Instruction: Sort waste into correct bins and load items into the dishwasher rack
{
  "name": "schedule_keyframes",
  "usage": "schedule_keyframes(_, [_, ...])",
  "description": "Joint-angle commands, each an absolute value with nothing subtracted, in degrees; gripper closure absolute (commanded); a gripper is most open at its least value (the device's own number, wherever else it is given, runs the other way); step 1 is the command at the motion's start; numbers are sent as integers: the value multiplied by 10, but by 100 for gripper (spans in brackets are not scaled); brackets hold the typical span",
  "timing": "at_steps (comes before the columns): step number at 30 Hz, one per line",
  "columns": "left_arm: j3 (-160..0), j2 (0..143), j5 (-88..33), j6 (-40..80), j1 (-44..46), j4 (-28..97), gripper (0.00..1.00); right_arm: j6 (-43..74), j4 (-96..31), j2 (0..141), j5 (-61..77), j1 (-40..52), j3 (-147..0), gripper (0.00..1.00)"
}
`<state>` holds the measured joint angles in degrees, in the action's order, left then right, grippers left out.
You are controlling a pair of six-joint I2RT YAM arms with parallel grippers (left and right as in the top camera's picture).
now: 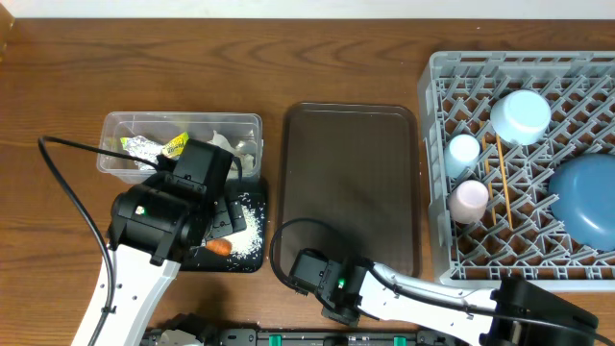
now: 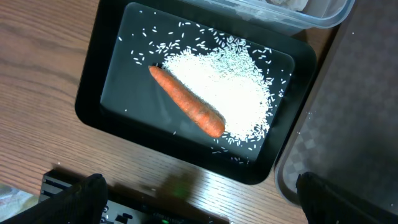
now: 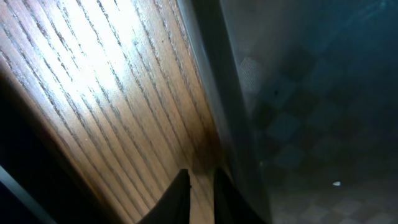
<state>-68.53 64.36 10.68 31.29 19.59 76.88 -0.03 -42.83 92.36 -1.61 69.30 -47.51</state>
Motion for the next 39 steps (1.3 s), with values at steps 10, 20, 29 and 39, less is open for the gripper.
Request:
schedule_keyframes(10, [-684, 644, 110, 311, 193, 771, 0, 4, -438, 926, -7, 696, -486, 79])
schedule_keyframes(20, [-684, 644, 110, 311, 193, 771, 0, 39, -450, 926, -71, 690, -486, 78])
schedule_keyframes(29, [-684, 644, 110, 311, 193, 771, 0, 37, -450, 926, -70, 690, -487, 80])
schedule_keyframes(39, [-684, 644, 110, 311, 193, 771, 0, -47, -469, 908, 77, 690, -555, 76])
